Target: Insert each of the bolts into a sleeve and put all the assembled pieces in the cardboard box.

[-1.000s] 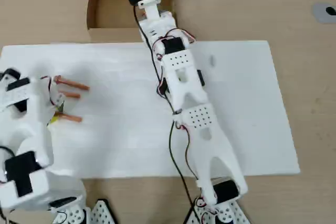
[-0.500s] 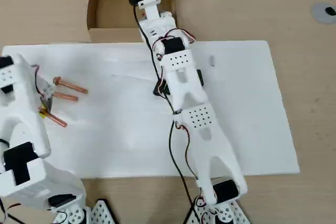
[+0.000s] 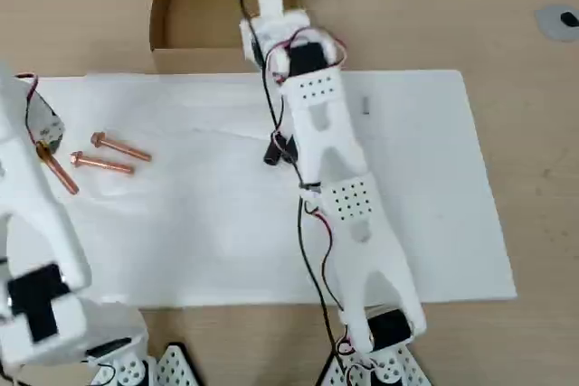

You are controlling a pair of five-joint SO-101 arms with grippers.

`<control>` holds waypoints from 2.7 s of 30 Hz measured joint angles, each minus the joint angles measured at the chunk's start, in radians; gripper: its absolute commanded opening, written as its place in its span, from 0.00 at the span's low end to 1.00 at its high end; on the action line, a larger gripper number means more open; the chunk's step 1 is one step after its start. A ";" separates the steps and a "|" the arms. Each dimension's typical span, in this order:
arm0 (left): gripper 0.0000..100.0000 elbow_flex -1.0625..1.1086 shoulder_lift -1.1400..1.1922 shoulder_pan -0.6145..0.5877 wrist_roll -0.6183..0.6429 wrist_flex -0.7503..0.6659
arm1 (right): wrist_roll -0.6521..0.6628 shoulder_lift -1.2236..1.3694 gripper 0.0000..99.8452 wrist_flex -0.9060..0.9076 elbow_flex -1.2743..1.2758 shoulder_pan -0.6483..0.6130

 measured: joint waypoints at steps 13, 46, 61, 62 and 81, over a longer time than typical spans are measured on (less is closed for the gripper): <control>0.00 0.416 -0.799 0.222 -0.147 -0.153 | -0.153 -0.425 0.20 0.511 -0.002 0.078; 0.00 1.200 -1.287 0.222 -0.147 -0.784 | -0.014 -0.215 0.20 0.471 0.671 0.227; 0.00 1.200 -1.287 0.222 -0.147 -0.784 | 0.098 -0.157 0.20 0.483 0.660 0.226; 0.00 1.200 -1.287 0.222 -0.147 -0.784 | 0.120 -0.152 0.20 0.493 0.658 0.226; 0.00 1.200 -1.287 0.222 -0.147 -0.784 | 0.399 -0.133 0.01 0.520 0.651 0.241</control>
